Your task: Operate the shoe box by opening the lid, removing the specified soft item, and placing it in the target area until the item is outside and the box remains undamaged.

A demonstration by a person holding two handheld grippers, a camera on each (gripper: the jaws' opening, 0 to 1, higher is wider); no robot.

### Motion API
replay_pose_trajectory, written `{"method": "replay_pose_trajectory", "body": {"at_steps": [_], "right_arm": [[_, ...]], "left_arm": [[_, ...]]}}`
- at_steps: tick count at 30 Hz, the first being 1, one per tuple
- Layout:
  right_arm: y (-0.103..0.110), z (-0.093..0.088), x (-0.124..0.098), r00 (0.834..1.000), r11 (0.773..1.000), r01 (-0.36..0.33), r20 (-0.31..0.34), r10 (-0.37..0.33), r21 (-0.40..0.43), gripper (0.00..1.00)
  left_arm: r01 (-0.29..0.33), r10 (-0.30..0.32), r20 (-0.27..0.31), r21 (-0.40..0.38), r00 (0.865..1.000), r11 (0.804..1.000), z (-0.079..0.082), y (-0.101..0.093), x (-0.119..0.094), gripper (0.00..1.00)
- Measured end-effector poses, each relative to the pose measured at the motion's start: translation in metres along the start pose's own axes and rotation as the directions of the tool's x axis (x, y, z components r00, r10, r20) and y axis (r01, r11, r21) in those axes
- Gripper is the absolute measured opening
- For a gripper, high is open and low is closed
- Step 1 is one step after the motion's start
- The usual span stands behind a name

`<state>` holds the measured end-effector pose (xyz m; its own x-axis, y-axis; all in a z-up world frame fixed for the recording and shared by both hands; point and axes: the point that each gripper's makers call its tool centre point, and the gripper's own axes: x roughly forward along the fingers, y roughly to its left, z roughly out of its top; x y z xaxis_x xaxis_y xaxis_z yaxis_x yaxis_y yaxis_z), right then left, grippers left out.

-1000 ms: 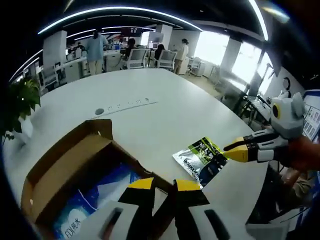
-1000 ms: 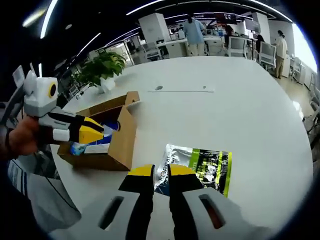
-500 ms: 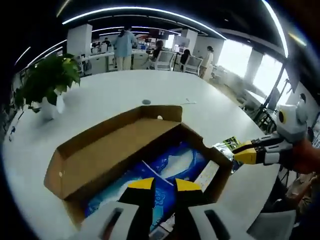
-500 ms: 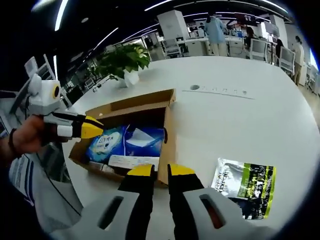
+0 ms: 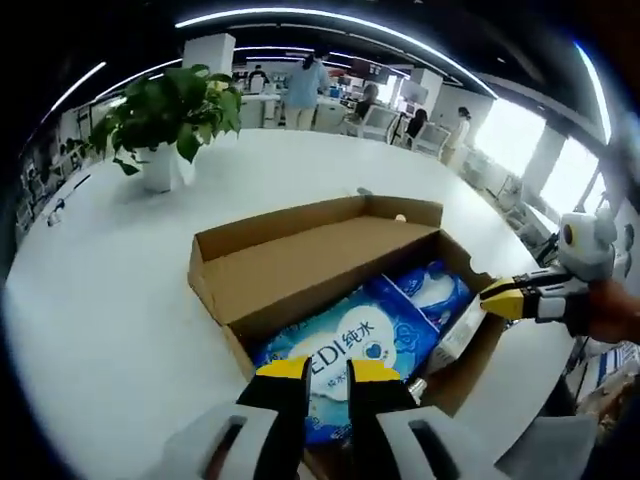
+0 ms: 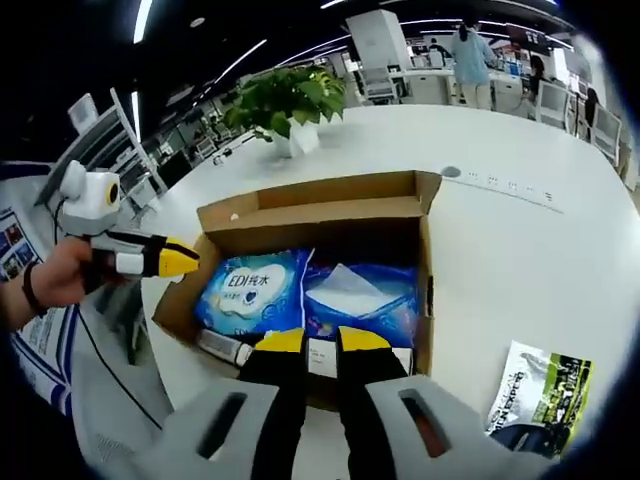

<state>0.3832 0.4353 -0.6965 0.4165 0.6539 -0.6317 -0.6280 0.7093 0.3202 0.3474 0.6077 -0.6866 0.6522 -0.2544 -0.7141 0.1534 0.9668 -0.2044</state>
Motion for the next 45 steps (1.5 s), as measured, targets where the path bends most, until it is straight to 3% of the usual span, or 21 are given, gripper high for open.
{"method": "replay_pose_trajectory", "body": {"at_steps": [12, 28, 45], "right_arm": [[0.008, 0.007, 0.017, 1.000, 1.000, -0.024, -0.017, 0.024, -0.018, 0.09], [0.013, 0.008, 0.030, 0.998, 0.998, -0.048, -0.040, 0.047, -0.028, 0.09], [0.021, 0.023, 0.057, 0.998, 0.998, -0.063, -0.029, 0.062, -0.021, 0.13]], "left_arm": [[-0.025, 0.025, 0.007, -0.039, 1.000, 0.999, -0.003, 0.021, -0.007, 0.14], [-0.017, 0.019, 0.040, -0.049, 0.999, 0.999, 0.002, 0.017, -0.019, 0.14], [-0.003, 0.007, 0.061, -0.062, 0.998, 0.998, -0.005, 0.015, -0.034, 0.14]]}}
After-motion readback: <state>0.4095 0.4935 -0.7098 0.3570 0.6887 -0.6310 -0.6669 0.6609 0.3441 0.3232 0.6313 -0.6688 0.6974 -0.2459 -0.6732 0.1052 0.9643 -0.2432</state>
